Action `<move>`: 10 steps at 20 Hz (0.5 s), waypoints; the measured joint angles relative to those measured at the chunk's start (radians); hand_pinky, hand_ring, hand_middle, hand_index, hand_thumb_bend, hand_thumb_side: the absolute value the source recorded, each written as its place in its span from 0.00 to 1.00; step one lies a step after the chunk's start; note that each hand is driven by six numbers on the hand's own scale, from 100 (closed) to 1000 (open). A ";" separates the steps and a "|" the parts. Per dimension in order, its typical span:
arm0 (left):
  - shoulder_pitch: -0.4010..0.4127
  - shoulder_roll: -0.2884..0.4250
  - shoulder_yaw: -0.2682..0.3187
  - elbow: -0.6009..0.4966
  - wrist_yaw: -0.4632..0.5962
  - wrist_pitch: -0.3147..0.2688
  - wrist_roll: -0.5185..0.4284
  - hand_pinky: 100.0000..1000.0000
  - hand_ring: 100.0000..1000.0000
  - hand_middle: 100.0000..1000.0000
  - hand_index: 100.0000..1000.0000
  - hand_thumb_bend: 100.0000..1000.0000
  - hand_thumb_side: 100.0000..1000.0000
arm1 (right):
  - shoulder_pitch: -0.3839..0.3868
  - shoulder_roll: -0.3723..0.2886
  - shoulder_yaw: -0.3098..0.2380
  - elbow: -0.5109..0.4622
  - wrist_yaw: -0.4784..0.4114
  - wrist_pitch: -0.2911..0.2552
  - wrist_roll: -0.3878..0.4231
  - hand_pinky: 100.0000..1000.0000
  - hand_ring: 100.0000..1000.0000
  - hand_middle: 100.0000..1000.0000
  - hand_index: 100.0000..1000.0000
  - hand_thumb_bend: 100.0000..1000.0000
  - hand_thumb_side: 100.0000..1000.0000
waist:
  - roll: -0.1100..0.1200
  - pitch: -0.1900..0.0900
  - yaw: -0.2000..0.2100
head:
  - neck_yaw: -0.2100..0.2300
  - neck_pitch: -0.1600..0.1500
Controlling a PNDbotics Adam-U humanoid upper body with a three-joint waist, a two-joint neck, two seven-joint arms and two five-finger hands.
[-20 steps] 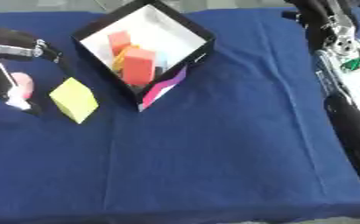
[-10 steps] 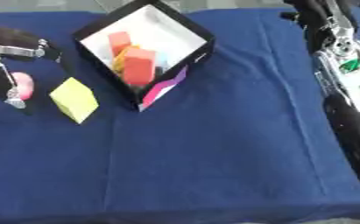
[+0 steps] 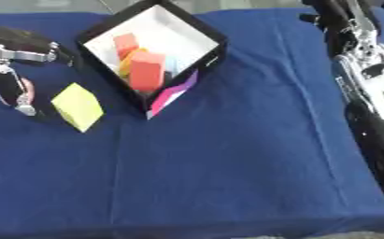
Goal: Pick up objects on the table and place them in the box.
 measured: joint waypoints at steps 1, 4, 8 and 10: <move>-0.002 -0.004 0.000 0.003 -0.002 -0.001 0.001 0.91 0.91 0.80 0.87 0.69 0.07 | 0.000 0.000 0.000 0.000 0.000 0.000 0.000 0.80 0.89 0.77 0.84 0.07 0.55 | 0.000 0.000 0.000 | 0.001 0.000; -0.004 -0.014 0.000 0.011 -0.007 -0.002 0.002 0.91 0.91 0.80 0.87 0.69 0.07 | 0.000 0.000 0.000 0.000 0.000 0.000 0.000 0.80 0.89 0.77 0.84 0.07 0.55 | 0.000 0.000 -0.001 | 0.003 0.000; -0.010 -0.025 0.000 0.025 -0.016 -0.003 0.003 0.91 0.91 0.80 0.87 0.70 0.07 | 0.000 0.001 0.000 0.000 0.000 0.001 0.001 0.80 0.89 0.77 0.84 0.06 0.55 | 0.000 0.000 -0.002 | 0.005 0.000; -0.011 -0.034 0.000 0.034 -0.026 -0.006 0.006 0.91 0.91 0.80 0.87 0.71 0.07 | 0.000 0.002 0.001 0.000 0.000 0.001 0.002 0.80 0.89 0.77 0.84 0.06 0.55 | 0.000 0.000 -0.002 | 0.006 0.000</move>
